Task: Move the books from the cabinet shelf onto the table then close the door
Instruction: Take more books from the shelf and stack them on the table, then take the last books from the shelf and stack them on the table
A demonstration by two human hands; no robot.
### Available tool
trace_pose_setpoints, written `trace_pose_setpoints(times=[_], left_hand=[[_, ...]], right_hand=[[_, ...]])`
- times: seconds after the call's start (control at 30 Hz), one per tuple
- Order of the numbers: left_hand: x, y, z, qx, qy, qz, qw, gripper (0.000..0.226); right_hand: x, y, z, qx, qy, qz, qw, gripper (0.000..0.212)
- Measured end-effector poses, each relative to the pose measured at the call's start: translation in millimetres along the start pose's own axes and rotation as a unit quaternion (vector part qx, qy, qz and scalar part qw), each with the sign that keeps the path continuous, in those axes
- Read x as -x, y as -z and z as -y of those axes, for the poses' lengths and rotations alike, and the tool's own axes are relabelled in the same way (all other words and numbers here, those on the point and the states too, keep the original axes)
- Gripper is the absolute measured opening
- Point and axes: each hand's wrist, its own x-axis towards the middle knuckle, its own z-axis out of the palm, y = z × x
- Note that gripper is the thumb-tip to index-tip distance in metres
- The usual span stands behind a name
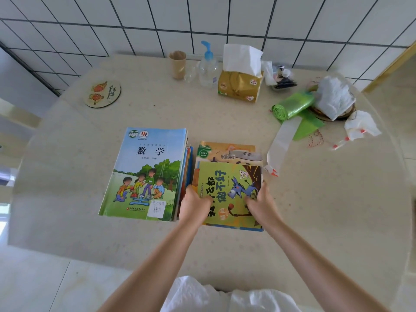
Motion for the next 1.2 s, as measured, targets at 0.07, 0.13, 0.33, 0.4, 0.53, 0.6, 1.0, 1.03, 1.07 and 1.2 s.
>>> trace_pose_setpoints(times=[0.07,0.13,0.33,0.4,0.53,0.6,1.0,1.03,1.07,1.2], left_hand=[[0.6,3.1,-1.9,0.007,-0.006,0.011,1.0,0.055],[0.7,6.2,-1.0,0.001,-0.024,0.018,1.0,0.071],[22.7,12.9,10.3,-0.066,-0.151,-0.043,0.985,0.069],[29.6,13.6,19.7,-0.071,-0.193,-0.066,0.976,0.065],[48.4,6.3,32.1,-0.102,-0.276,-0.053,0.954,0.054],[58.4,1.6,33.6,-0.111,-0.322,-0.035,0.939,0.049],[78.2,-7.5,92.3,-0.206,-0.435,0.228,0.847,0.039],[82.5,-7.3,99.2,-0.22,-0.449,0.248,0.83,0.038],[84.8,-6.6,104.9,-0.231,-0.465,0.263,0.813,0.037],[107.3,-11.2,131.8,-0.268,-0.547,0.347,0.713,0.035]], right_hand=[[2.2,4.9,1.7,-0.012,-0.007,0.007,1.0,0.041],[3.7,11.3,2.1,-0.032,-0.011,0.015,0.999,0.045],[29.1,24.4,2.4,-0.057,0.014,-0.02,0.998,0.062],[41.0,23.3,0.2,-0.028,0.023,-0.045,0.998,0.063],[73.5,16.2,-11.2,0.025,0.094,-0.096,0.991,0.056],[89.2,11.4,-20.4,0.044,0.112,-0.125,0.985,0.055],[214.3,-62.3,-110.0,-0.016,-0.008,-0.334,0.942,0.043],[230.7,-73.8,-117.6,-0.029,-0.029,-0.349,0.936,0.042],[243.7,-83.9,-122.5,-0.04,-0.044,-0.359,0.931,0.041],[298.5,-120.1,-143.1,-0.076,-0.104,-0.397,0.909,0.044]])
